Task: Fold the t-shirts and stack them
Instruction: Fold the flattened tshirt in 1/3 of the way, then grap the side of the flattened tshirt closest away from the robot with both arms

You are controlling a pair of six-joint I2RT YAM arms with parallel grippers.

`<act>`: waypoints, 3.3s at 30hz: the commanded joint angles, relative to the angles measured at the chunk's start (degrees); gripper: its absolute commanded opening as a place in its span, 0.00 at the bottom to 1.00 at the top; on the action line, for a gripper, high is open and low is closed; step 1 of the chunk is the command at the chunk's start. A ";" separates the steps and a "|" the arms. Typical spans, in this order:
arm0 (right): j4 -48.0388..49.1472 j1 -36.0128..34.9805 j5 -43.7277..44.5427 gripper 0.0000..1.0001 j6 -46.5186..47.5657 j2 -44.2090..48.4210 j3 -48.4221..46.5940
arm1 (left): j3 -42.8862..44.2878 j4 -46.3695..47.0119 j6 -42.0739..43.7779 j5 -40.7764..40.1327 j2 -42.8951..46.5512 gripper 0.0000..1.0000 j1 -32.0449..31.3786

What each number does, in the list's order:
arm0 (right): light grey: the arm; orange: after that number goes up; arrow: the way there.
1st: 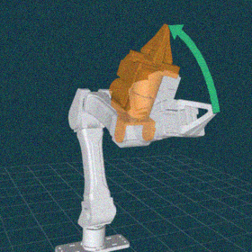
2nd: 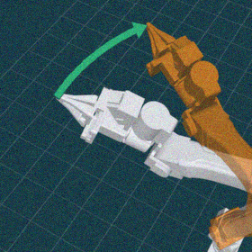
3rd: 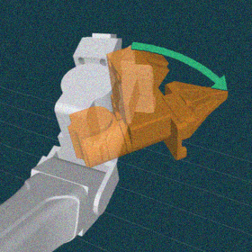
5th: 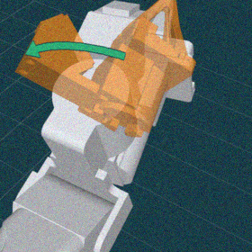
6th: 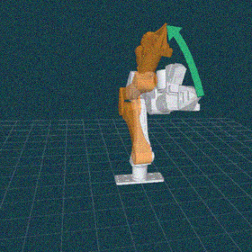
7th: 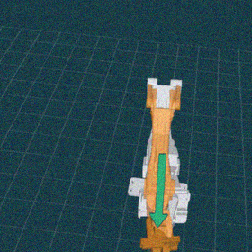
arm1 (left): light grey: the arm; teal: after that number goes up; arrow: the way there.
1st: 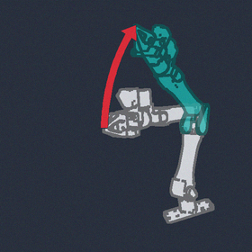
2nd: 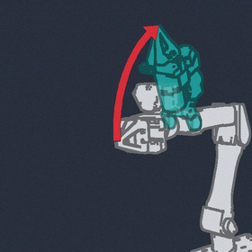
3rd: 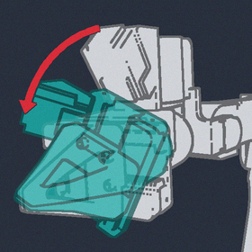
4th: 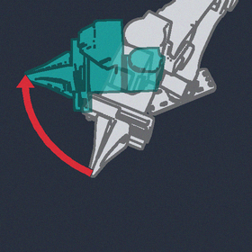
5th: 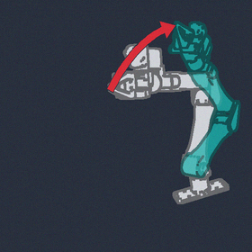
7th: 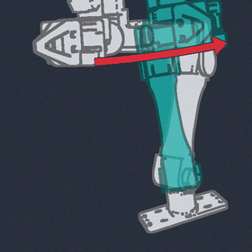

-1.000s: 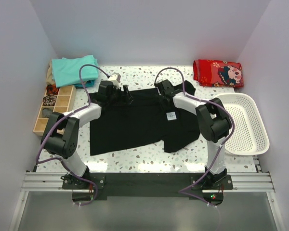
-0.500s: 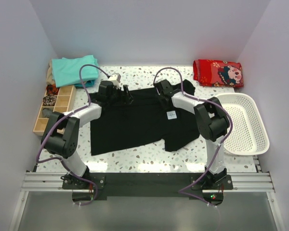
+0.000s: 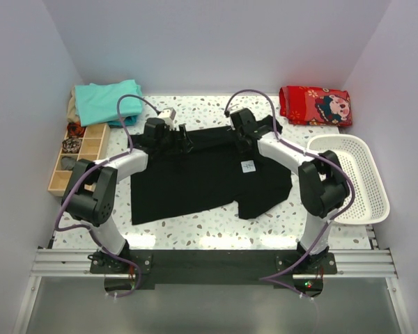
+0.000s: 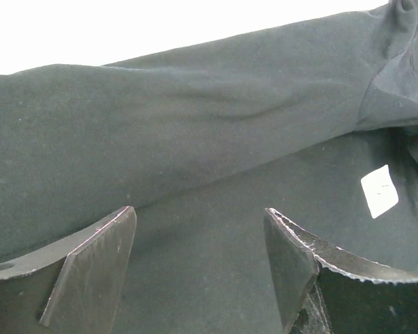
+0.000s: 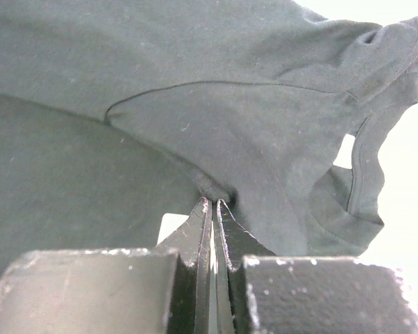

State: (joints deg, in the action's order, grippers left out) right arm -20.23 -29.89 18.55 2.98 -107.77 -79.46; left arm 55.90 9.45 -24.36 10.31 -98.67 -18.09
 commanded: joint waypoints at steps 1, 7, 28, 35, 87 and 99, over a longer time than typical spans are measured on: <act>-1.66 -1.05 -0.61 0.00 -0.52 4.49 0.97 | 0.88 2.68 1.07 0.94 0.32 0.78 -0.11; -9.91 -1.40 -3.34 0.00 -1.40 3.71 -2.01 | 1.49 2.24 0.98 1.91 -0.64 0.78 -0.19; -19.77 -1.31 -6.53 0.42 -6.85 8.00 -3.25 | 1.85 -3.12 1.59 -2.30 2.07 0.78 -0.11; -5.37 4.56 1.07 0.48 -11.16 8.46 1.06 | -2.81 -1.02 1.07 -6.52 6.39 0.81 -0.02; -1.04 16.97 -18.46 0.55 -39.71 41.03 37.88 | -21.96 5.49 -3.77 -3.45 26.50 0.88 1.30; -5.70 10.47 -19.60 0.56 -48.41 50.20 48.08 | -28.73 -12.50 -9.82 -12.85 37.76 0.89 1.04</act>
State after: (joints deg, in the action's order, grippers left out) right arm -24.86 -17.39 0.27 -40.25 -58.43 -33.45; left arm 29.08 5.23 -29.74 2.66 -66.04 -17.02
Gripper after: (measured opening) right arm 0.553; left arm 0.883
